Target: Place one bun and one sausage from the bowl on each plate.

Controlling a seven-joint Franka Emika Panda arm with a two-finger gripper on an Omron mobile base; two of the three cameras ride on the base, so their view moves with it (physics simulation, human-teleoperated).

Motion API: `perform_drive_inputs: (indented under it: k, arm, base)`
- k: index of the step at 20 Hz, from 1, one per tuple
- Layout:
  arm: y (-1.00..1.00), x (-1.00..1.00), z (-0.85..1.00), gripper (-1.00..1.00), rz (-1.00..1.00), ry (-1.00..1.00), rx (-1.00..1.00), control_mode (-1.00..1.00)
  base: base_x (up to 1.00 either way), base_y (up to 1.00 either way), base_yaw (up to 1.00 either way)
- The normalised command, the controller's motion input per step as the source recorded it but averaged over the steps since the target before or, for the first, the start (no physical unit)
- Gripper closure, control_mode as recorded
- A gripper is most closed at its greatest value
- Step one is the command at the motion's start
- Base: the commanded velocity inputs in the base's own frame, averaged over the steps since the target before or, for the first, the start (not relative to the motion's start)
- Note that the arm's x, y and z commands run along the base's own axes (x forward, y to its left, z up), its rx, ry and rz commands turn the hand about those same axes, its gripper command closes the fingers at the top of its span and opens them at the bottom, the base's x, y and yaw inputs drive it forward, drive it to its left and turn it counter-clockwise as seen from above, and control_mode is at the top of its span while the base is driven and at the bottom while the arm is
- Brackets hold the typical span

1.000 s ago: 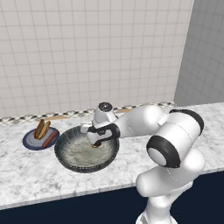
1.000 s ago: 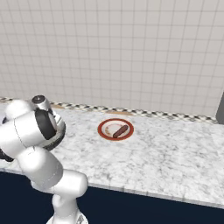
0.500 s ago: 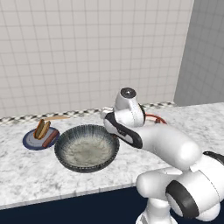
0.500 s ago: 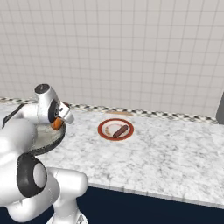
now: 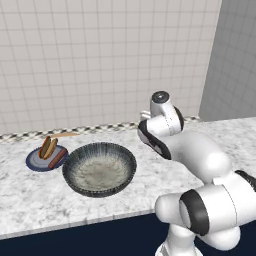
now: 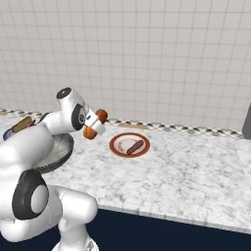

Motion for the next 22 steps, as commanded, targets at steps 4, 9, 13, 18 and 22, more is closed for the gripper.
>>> perform_drive_inputs:
  k: [4,9,13,18,22]
  arm:
    - [-0.71,0.26,-0.22,1.0,-0.03,0.04,0.06,-1.0]
    - [-0.58,0.19,-0.75,1.0,0.0,0.0,0.0,-1.0]
    - [-0.21,0.6,-0.51,1.0,0.01,-0.02,0.0,-1.0]
    - [-0.09,0.87,-0.58,-1.0,0.04,-0.03,-0.01,-1.0]
    - [-0.25,0.24,-0.19,-1.0,0.06,-0.02,-0.02,-1.0]
  base:
    - [0.0,0.0,0.0]
    - [0.0,0.0,0.0]
    - [0.0,0.0,0.0]
    - [0.0,0.0,0.0]
    - [0.0,0.0,0.0]
